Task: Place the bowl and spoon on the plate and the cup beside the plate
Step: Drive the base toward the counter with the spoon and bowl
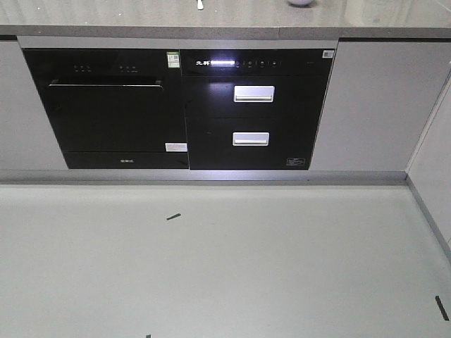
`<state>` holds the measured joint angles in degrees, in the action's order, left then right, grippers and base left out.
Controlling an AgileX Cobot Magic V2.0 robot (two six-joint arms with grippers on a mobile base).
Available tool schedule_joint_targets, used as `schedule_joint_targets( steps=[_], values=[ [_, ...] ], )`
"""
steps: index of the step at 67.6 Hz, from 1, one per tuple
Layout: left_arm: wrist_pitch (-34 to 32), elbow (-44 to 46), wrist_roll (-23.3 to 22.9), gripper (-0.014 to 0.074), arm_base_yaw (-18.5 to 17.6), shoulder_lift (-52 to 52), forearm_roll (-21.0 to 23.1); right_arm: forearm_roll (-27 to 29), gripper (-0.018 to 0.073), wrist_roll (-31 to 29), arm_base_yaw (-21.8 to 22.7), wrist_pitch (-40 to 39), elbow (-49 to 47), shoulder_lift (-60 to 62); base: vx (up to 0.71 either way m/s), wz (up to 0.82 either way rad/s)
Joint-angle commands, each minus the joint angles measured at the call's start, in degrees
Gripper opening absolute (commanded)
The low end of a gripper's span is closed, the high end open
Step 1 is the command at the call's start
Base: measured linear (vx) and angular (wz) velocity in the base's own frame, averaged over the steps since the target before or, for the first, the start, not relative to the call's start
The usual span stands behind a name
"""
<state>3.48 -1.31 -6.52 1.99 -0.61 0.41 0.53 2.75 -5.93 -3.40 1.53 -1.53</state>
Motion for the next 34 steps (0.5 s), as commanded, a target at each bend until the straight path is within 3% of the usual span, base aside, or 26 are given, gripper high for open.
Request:
schedule_joint_targets(
  steps=[1, 34],
  values=[
    [-4.03, 0.98, -0.07, -0.0006, 0.08, -0.84, 0.07, -0.2, -0.0011, -0.34, 0.34, -4.3, 0.65, -0.58, 0.15, -0.08],
    [-4.03, 0.98, -0.07, -0.0006, 0.08, -0.84, 0.07, -0.2, -0.0011, -0.34, 0.34, -4.3, 0.65, -0.58, 0.17, -0.1]
  ],
)
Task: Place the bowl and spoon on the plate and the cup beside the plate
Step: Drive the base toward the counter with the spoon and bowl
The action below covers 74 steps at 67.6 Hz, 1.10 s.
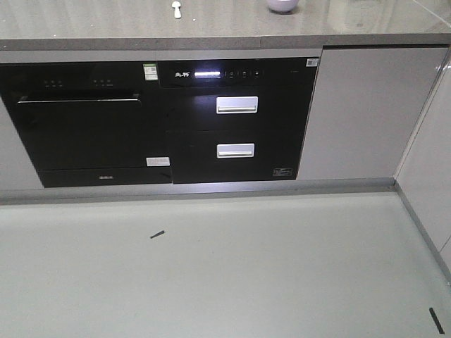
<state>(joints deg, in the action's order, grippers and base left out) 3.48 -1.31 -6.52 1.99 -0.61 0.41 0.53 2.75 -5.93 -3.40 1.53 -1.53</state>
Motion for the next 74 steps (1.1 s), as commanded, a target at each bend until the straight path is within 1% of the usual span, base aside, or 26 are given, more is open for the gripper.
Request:
schedule_joint_targets(
  steps=[1, 30, 74],
  values=[
    [-4.03, 0.98, -0.07, -0.0006, 0.08, -0.84, 0.07, -0.2, -0.0011, -0.34, 0.34, -4.3, 0.65, -0.58, 0.2, -0.11],
    [-4.03, 0.98, -0.07, -0.0006, 0.08, -0.84, 0.07, -0.2, -0.0011, -0.34, 0.34, -4.3, 0.65, -0.58, 0.22, -0.05],
    [-4.03, 0.98, -0.07, -0.0006, 0.08, -0.84, 0.07, -0.2, -0.0011, -0.34, 0.34, -4.3, 0.65, -0.58, 0.23, 0.03]
  ],
)
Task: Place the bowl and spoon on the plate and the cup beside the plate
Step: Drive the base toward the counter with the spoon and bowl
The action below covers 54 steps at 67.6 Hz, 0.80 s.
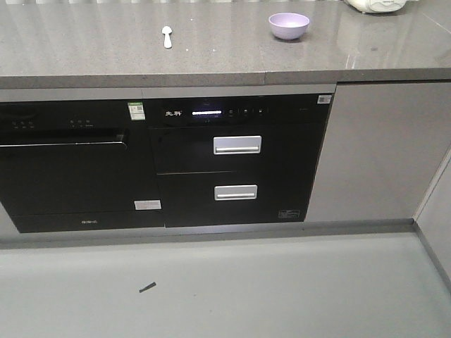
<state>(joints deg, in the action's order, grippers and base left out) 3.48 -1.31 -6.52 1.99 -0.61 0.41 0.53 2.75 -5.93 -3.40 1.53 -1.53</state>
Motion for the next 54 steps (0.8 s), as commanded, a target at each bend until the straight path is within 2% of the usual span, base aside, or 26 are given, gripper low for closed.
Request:
schedule_joint_targets(
  steps=[1, 54],
  values=[
    [-4.03, 0.98, -0.07, -0.0006, 0.08, -0.84, 0.07, -0.2, -0.0011, -0.34, 0.34, -4.3, 0.65, -0.58, 0.22, 0.03],
    [-4.03, 0.98, -0.07, -0.0006, 0.08, -0.84, 0.07, -0.2, -0.0011, -0.34, 0.34, -4.3, 0.65, -0.58, 0.2, -0.04]
  ],
)
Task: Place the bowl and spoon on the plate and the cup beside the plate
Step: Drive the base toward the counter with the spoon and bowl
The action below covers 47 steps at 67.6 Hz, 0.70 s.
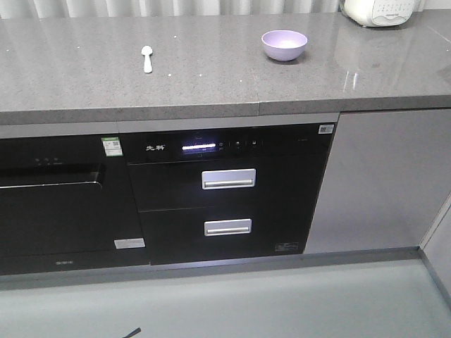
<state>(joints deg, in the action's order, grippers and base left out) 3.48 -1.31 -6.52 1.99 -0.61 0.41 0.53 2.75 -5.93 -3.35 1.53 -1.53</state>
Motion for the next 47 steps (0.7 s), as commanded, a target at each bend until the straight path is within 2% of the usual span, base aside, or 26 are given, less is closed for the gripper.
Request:
schedule_joint_targets(
  steps=[1, 47],
  values=[
    [-4.03, 0.98, -0.07, -0.0006, 0.08, -0.84, 0.07, -0.2, -0.0011, -0.34, 0.34, -4.36, 0.65, -0.58, 0.19, -0.06],
    [-4.03, 0.98, -0.07, -0.0006, 0.08, -0.84, 0.07, -0.2, -0.0011, -0.34, 0.34, -4.36, 0.65, -0.58, 0.2, -0.01]
  ],
)
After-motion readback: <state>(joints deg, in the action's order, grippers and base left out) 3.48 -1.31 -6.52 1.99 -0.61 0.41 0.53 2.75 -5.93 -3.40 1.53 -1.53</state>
